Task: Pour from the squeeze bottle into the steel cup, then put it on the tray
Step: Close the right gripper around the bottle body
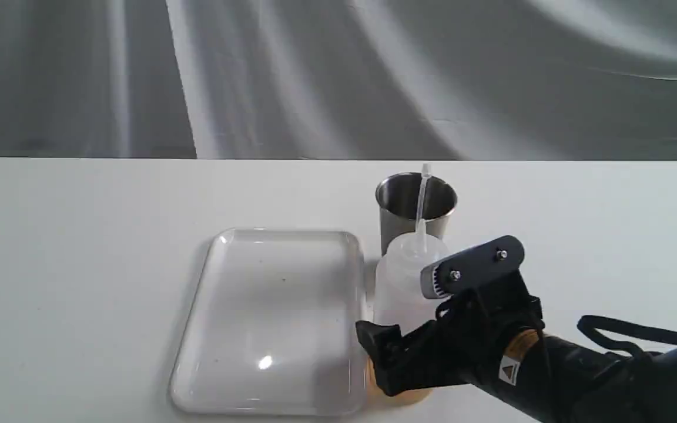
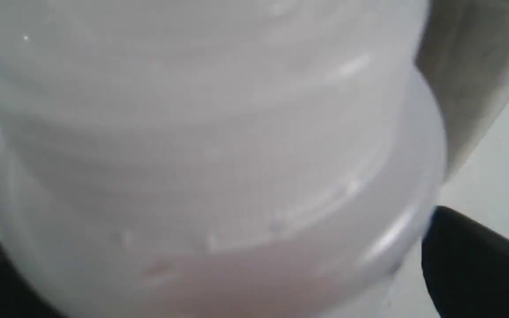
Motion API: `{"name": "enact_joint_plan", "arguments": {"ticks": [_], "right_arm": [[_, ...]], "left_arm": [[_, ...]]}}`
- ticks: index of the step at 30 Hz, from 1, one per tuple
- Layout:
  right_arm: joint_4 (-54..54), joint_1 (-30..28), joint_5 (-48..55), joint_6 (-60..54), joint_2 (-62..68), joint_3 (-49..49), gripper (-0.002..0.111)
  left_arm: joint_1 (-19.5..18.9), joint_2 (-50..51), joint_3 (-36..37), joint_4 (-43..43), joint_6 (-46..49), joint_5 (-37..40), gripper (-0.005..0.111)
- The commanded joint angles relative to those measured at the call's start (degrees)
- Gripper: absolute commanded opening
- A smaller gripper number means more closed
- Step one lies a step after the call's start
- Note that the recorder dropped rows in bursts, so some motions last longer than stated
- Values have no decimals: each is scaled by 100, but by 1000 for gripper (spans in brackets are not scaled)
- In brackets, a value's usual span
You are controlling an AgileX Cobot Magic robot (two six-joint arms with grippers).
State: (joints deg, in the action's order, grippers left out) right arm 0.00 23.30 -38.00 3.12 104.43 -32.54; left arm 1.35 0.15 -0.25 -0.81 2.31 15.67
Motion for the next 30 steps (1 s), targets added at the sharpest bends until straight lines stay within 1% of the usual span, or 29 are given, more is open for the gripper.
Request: {"name": "enact_joint_plan", "arguments": {"ticks": [1, 5, 7, 10, 12, 15, 19, 26, 30], "right_arm": [[-110, 11, -50, 164, 1, -26, 88], [-298, 11, -50, 465, 1, -26, 64], [-298, 11, -50, 658, 1, -26, 49], [-298, 11, -50, 869, 1, -26, 32], [-298, 11, -50, 931, 1, -26, 22], [-298, 11, -50, 931, 1, -26, 11], [-298, 11, -38, 931, 1, -26, 2], [-298, 11, 22, 931, -12, -26, 2], [-223, 11, 361, 883, -202, -26, 2]], "left_arm": [[-9, -15, 25, -6, -25, -43, 0], [-9, -15, 25, -6, -25, -43, 0], [-9, -15, 25, -6, -25, -43, 0], [-9, -15, 25, -6, -25, -43, 0], [-9, -15, 25, -6, -42, -43, 0], [-9, -15, 25, -6, -42, -43, 0], [-9, -15, 25, -6, -42, -43, 0], [-9, -15, 25, -6, -22, -43, 0], [-9, -15, 25, -6, -22, -43, 0]]}}
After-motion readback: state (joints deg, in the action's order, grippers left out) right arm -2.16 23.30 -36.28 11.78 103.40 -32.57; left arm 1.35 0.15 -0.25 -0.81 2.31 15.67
